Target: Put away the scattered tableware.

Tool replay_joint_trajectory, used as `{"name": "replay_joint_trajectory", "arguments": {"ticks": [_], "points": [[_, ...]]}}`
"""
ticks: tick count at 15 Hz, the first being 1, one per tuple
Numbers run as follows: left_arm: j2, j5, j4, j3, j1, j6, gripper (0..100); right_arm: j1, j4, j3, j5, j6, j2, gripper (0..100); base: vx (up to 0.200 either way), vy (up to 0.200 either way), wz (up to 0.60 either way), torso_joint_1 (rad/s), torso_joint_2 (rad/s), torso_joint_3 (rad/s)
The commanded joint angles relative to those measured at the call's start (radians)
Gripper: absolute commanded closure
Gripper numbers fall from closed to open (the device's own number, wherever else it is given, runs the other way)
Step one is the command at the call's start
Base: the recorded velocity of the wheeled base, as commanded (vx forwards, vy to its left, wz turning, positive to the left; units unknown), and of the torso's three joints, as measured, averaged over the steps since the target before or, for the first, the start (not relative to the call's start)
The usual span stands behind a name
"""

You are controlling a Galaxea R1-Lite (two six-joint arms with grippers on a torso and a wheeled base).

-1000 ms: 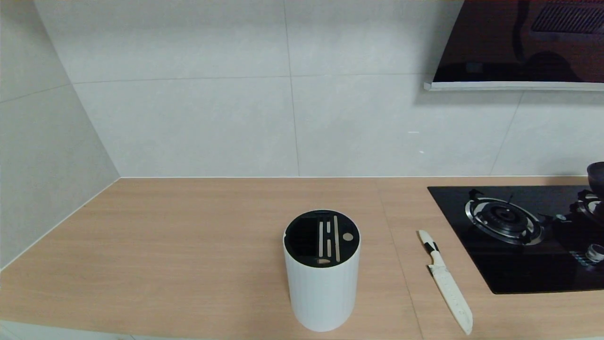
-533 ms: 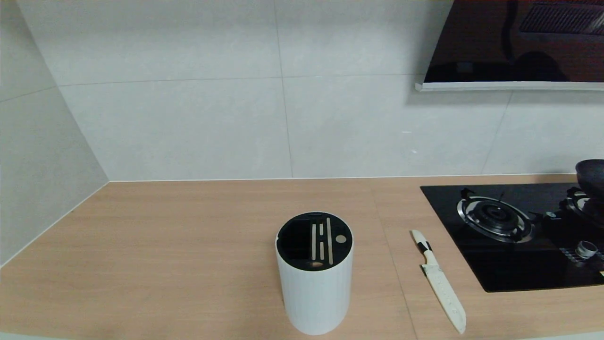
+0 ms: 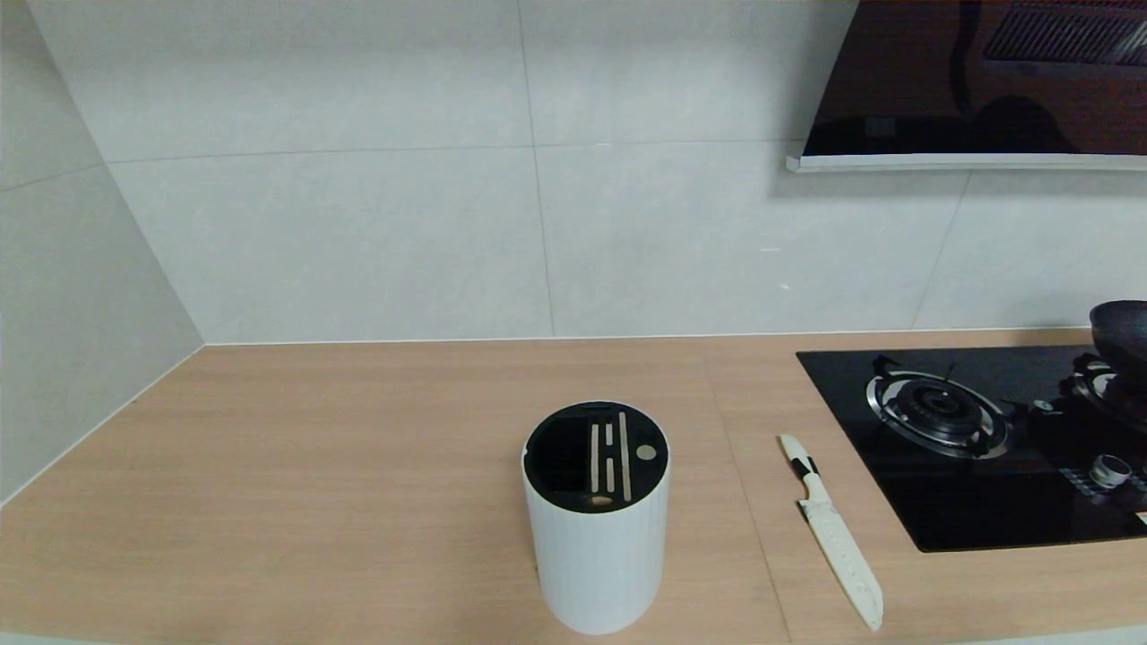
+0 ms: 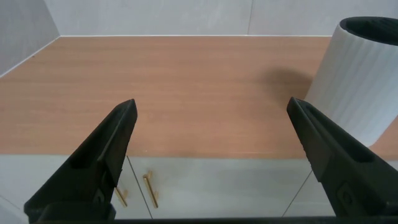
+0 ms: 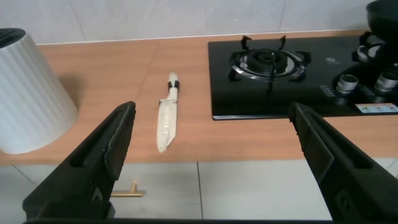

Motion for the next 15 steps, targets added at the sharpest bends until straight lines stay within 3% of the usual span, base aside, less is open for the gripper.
{"name": "replay_joint_trajectory", "arguments": {"ticks": [1, 4, 8, 13, 15], "points": [[0.001, 0.0, -0.001, 0.0, 0.0, 0.0, 0, 0.001, 0.0, 0.0, 0.001, -0.001, 0.001, 0, 0.0, 0.0, 0.0, 0.0, 0.0, 0.0], [0.001, 0.0, -0.001, 0.0, 0.0, 0.0, 0, 0.001, -0.019, -0.012, 0.006, -0.011, 0.001, 0, 0.0, 0.0, 0.0, 0.0, 0.0, 0.0], [0.001, 0.0, -0.001, 0.0, 0.0, 0.0, 0, 0.007, -0.01, -0.127, 0.036, -0.006, 0.116, 0, 0.0, 0.0, 0.0, 0.0, 0.0, 0.0], [0.001, 0.002, -0.001, 0.002, 0.0, 0.003, 0, 0.011, -0.013, -0.276, 0.118, -0.006, 0.549, 0, 0.0, 0.0, 0.0, 0.0, 0.0, 0.0], [0.001, 0.002, -0.001, 0.002, 0.0, 0.003, 0, 0.08, -0.023, -0.307, 0.113, -0.004, 0.695, 0, 0.0, 0.0, 0.0, 0.0, 0.0, 0.0]]}}
